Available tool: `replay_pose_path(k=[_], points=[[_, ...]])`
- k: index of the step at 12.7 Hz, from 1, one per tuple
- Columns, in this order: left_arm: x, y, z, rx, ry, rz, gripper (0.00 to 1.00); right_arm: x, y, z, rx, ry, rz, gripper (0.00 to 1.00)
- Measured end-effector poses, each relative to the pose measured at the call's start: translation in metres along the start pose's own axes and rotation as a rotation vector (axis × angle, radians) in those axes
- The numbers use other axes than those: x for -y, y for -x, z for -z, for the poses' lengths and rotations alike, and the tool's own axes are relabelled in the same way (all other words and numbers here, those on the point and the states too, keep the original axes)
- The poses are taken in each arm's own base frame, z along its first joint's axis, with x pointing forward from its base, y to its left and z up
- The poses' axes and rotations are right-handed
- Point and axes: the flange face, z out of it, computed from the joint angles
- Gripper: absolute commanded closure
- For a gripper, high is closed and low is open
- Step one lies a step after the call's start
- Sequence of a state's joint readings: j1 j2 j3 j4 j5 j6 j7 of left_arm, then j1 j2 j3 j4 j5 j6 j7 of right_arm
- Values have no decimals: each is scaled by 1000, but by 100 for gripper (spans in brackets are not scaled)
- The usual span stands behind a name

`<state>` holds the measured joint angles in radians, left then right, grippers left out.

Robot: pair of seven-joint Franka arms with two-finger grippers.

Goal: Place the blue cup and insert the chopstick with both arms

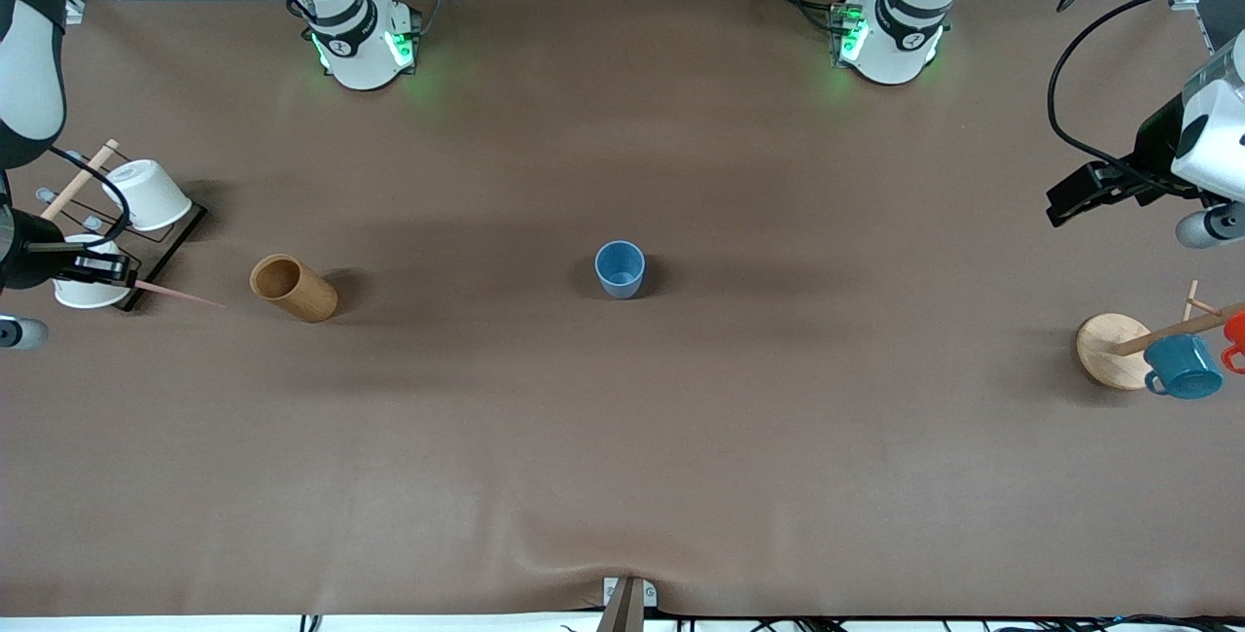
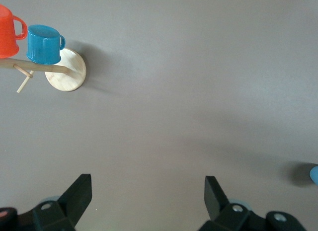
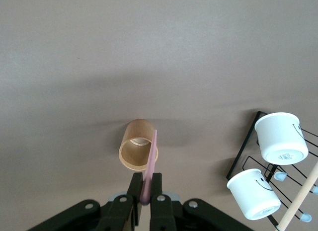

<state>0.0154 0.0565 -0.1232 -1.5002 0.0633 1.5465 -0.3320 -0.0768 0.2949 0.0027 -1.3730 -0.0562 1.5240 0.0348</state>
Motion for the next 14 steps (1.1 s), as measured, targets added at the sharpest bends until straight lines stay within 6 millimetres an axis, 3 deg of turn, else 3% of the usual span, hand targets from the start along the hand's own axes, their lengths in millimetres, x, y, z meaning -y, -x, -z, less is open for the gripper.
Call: replay_pose_path(k=[5,9,14], points=[[1,6,7,-2,-1,-17,0,2,0,0,0,-13,6,100],[15,6,11,1,19,-28,0,2,0,0,0,-14,7,100],[2,6,1,-4,21,-51,0,3,0,0,0,-15,10,100]])
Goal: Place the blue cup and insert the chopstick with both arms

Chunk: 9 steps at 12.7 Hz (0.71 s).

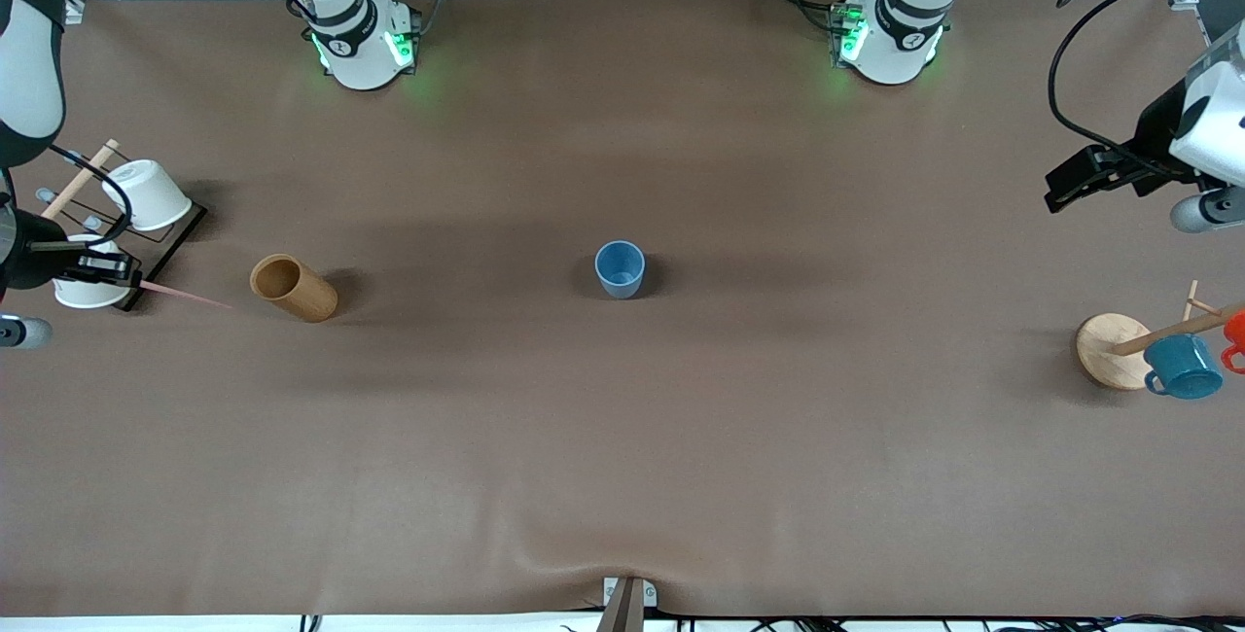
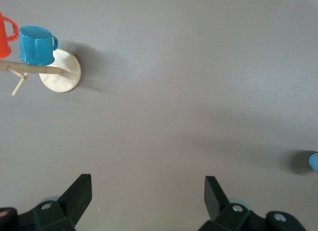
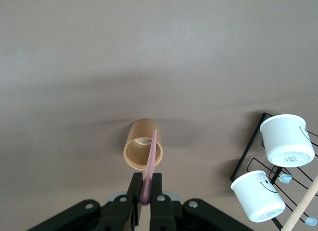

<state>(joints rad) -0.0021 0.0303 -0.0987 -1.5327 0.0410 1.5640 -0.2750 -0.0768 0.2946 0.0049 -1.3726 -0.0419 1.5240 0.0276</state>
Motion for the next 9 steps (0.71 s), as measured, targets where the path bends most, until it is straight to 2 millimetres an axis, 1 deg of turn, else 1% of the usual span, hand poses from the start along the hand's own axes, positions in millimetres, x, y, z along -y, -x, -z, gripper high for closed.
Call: replay_pose_path(k=[3,6,7,9], points=[[5,-3,-4,-9,1,11,0,0,0,0,0,0,3,100],[8,-2,0,-15,2,6,0,0,0,1,-2,-2,7,100],[11,-2,1,-17,2,-8,0,1,0,3,-8,-8,18,100],[19,-3,2,-19,2,-21,0,9,2,19,-40,-40,71,100]])
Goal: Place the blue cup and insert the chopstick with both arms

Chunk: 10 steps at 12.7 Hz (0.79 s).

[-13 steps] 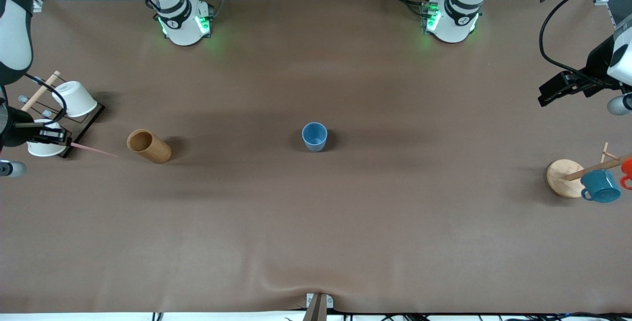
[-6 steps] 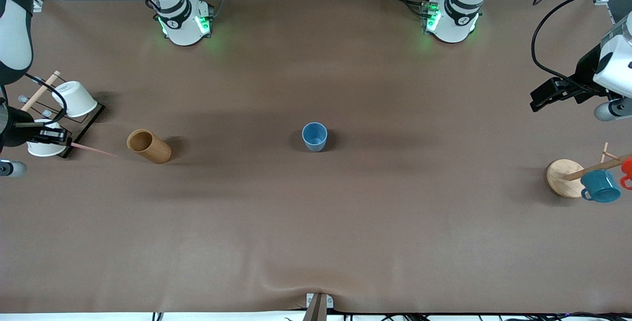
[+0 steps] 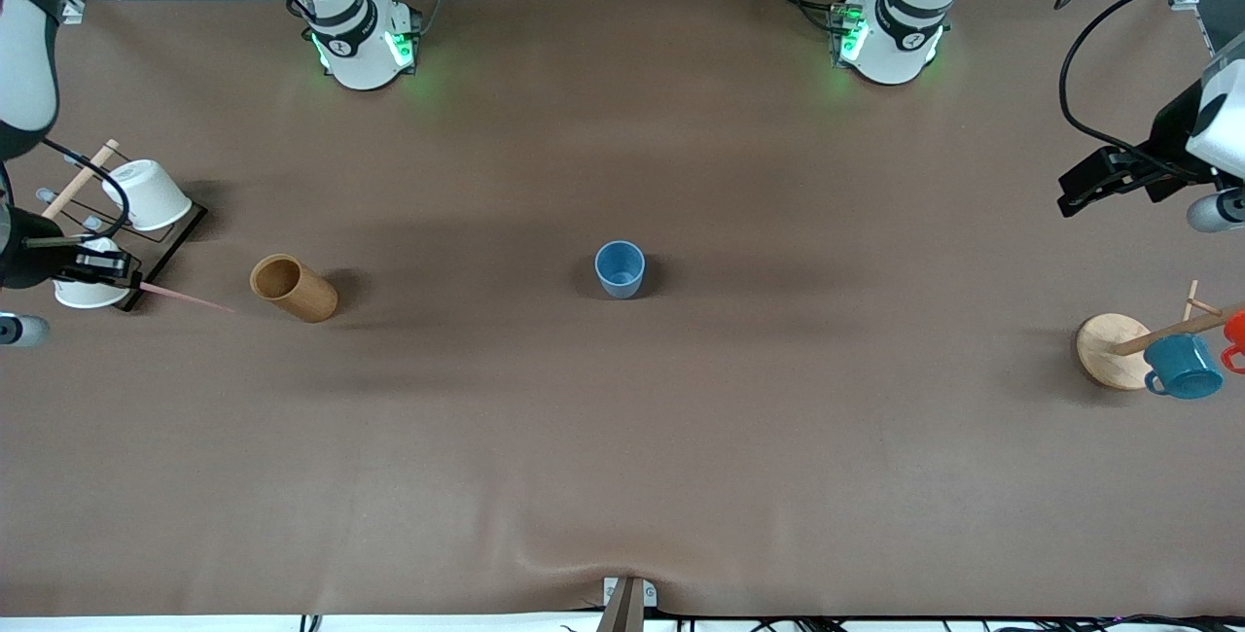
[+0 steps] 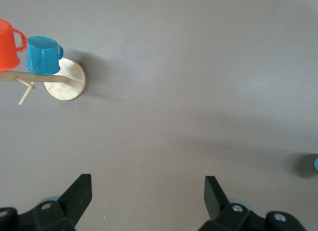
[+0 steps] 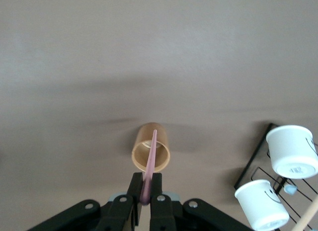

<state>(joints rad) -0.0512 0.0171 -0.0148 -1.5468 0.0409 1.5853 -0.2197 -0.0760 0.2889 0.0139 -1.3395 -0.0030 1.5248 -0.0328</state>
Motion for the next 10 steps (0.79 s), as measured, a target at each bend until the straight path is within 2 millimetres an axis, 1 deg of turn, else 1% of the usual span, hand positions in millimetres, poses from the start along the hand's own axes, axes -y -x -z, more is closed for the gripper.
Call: replay_pose_path(k=[3,4,7,10], points=[[2,0,0,0,0,-7,0,15,14,35,-60,-19,71,100],[4,-1,0,0,0,-18,0,25,20,46,-79,-19,94,100],[16,-2,1,-1,0,-33,0,75,31,73,-130,-14,178,100],[16,-2,1,-1,0,-34,0,123,40,88,-164,-14,258,100]])
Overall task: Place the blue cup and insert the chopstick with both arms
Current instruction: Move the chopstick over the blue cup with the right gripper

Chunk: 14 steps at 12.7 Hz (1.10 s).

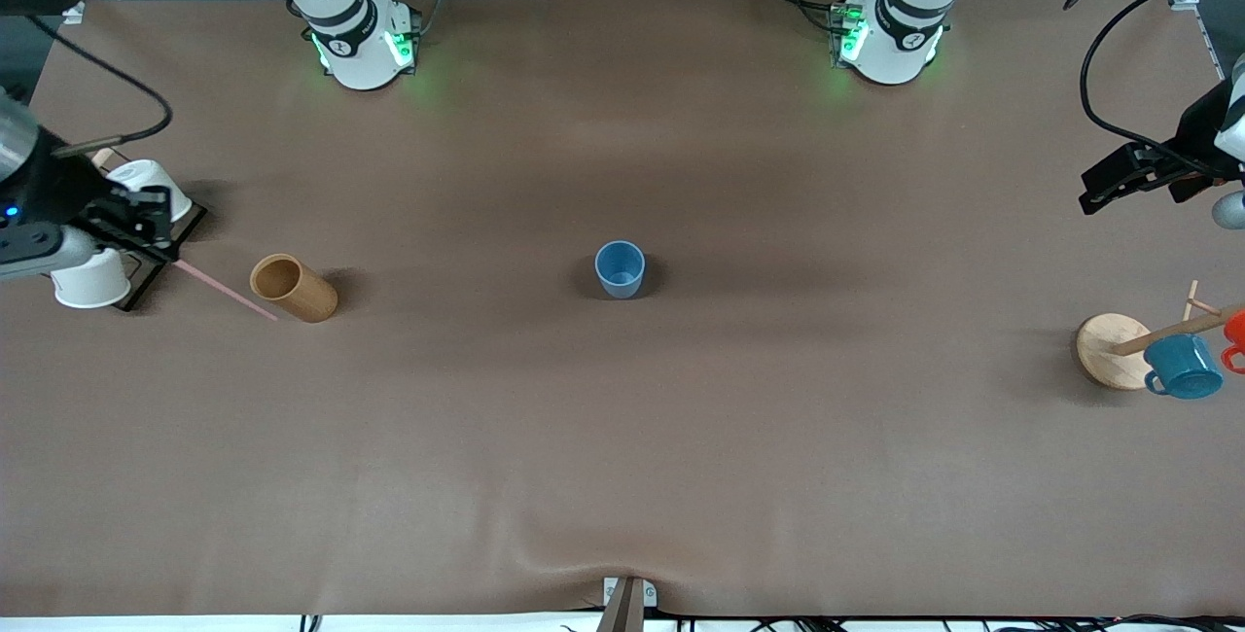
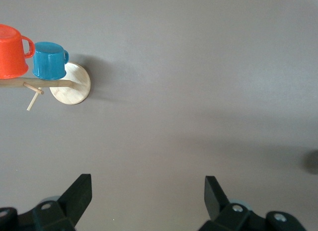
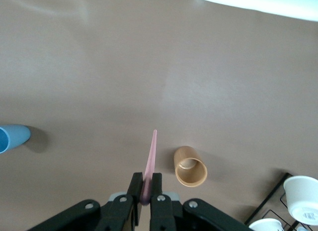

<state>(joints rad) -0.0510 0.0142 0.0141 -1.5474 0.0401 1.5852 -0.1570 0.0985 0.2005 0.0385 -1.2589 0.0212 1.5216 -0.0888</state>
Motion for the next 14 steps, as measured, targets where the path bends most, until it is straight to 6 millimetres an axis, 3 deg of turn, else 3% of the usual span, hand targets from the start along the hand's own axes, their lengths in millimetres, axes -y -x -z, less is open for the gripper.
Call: replay_pose_path(k=[4,8,10,14], points=[[0,0,0,1,0,-1,0,79,-5,7,-38,-12,110,100],[-5,1,-4,9,0,-10,0,168,0,0,-28,-127,91,100],[-6,1,-6,13,-1,-11,0,212,-1,-14,-24,-146,90,100],[-7,2,-13,28,-3,-12,0,309,6,-62,27,-149,37,100]])
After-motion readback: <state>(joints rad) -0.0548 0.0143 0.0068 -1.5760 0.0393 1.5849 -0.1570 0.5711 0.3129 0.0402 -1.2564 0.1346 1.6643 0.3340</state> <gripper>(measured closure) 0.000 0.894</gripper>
